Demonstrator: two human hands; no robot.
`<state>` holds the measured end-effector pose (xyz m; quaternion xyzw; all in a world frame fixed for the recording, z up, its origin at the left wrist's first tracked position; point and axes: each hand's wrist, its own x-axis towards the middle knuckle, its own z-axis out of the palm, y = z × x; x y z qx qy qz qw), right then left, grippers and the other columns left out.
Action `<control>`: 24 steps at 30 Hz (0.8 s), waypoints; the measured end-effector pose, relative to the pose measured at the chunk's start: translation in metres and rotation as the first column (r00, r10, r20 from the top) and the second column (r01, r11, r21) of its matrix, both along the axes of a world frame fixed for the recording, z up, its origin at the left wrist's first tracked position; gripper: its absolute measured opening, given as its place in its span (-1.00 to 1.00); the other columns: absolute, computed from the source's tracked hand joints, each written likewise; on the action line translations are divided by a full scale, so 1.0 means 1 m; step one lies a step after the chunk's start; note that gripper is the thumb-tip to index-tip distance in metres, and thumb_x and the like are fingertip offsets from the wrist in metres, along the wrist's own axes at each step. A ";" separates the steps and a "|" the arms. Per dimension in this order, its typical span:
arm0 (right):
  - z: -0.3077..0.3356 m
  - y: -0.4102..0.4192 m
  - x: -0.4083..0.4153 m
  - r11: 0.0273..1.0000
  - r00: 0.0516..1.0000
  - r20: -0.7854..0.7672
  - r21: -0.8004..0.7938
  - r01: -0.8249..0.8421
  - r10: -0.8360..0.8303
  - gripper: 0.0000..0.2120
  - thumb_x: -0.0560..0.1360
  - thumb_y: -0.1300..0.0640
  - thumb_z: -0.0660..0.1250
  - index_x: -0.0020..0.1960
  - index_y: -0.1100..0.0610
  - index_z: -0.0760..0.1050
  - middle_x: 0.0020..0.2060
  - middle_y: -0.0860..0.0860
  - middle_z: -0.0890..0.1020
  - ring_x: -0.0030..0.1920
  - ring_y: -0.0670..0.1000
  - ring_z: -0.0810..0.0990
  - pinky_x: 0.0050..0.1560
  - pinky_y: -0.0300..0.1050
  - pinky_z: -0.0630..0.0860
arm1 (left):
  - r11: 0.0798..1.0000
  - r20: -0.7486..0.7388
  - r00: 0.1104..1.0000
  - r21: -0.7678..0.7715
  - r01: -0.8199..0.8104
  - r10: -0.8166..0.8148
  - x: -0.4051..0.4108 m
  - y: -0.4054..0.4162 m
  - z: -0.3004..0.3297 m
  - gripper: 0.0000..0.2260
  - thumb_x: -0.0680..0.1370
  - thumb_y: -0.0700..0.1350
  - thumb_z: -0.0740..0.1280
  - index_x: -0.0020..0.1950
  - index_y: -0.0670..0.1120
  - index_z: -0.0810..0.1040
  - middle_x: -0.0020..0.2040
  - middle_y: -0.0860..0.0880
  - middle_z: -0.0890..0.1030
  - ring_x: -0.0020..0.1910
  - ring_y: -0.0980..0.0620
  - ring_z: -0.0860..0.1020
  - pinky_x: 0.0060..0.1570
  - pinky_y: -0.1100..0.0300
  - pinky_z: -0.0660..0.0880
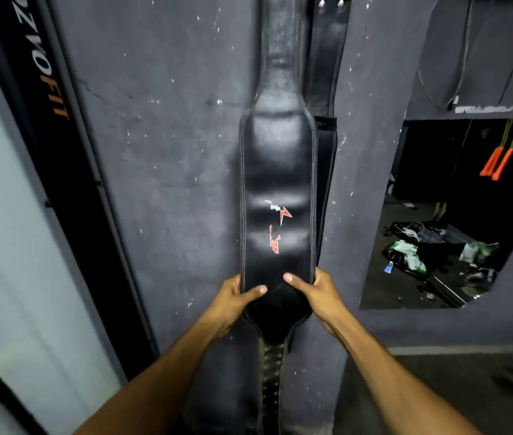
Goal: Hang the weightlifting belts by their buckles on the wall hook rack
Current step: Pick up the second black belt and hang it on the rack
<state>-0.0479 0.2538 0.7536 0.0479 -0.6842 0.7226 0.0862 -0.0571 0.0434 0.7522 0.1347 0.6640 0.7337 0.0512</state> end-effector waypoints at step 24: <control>-0.194 -0.027 0.099 0.936 0.845 0.504 0.353 -0.012 -0.179 -0.60 0.48 0.01 0.57 0.24 0.13 0.60 0.11 0.15 0.72 0.16 0.20 0.69 0.28 0.19 0.60 | 0.933 0.434 0.860 -0.341 -0.118 0.267 0.110 -0.032 -0.196 -0.65 0.56 -0.24 0.47 0.31 -0.27 0.53 0.25 -0.23 0.66 0.29 -0.20 0.62 0.38 -0.12 0.51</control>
